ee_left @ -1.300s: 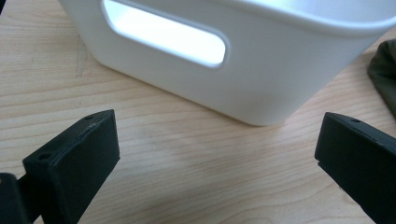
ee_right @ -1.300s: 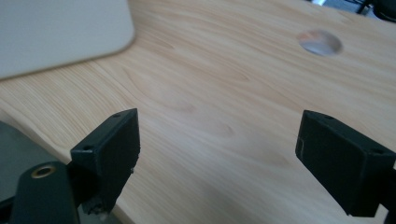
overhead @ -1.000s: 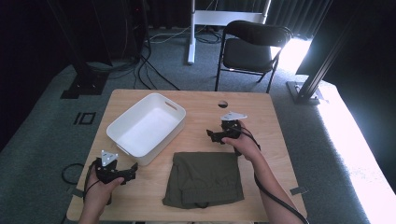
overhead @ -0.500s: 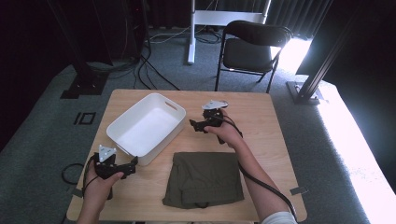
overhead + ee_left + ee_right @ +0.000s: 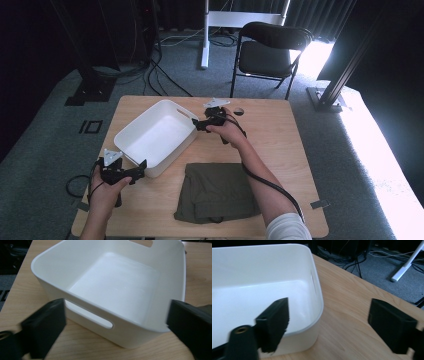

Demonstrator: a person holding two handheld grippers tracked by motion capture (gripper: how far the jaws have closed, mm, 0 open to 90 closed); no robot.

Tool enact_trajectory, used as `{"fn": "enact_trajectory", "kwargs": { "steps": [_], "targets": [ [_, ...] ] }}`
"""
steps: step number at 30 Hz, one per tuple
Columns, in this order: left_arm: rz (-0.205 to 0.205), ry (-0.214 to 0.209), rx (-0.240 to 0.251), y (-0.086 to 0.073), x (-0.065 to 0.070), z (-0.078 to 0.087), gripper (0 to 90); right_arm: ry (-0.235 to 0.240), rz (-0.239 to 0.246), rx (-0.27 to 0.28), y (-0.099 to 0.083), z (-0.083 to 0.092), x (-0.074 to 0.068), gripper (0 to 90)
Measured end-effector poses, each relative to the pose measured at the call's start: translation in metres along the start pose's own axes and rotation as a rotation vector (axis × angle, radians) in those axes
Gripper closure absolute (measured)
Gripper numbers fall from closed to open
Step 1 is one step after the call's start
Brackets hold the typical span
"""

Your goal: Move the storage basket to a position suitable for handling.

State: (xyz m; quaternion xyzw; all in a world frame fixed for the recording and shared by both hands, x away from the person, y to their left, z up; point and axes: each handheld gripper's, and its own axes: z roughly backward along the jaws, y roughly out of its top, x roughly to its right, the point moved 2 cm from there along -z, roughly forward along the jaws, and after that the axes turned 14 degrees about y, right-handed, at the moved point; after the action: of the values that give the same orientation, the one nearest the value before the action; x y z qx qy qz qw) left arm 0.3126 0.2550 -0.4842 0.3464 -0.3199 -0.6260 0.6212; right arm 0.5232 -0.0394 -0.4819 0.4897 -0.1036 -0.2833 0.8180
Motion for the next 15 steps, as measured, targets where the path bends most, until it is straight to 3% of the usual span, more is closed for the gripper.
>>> {"fn": "enact_trajectory", "kwargs": {
  "steps": [2,6,9,13,15],
  "targets": [
    [-0.011,0.011,-0.002,-0.001,0.001,-0.002,8.4,-0.008,-0.009,0.004,0.001,-0.003,0.001,29.7],
    [-0.017,0.031,-0.006,-0.002,0.0,-0.005,8.8,-0.008,0.032,-0.01,0.003,-0.01,0.002,40.9],
    [-0.023,0.055,-0.015,-0.004,-0.001,-0.008,16.4,-0.022,0.045,-0.021,0.004,-0.015,0.003,50.3],
    [-0.017,0.041,-0.016,-0.006,0.001,-0.011,21.1,-0.025,0.048,-0.052,0.002,-0.022,0.004,56.4],
    [-0.012,0.037,-0.016,-0.007,0.002,-0.012,23.6,-0.019,0.045,-0.056,0.001,-0.025,0.003,64.5]
  ]
}}
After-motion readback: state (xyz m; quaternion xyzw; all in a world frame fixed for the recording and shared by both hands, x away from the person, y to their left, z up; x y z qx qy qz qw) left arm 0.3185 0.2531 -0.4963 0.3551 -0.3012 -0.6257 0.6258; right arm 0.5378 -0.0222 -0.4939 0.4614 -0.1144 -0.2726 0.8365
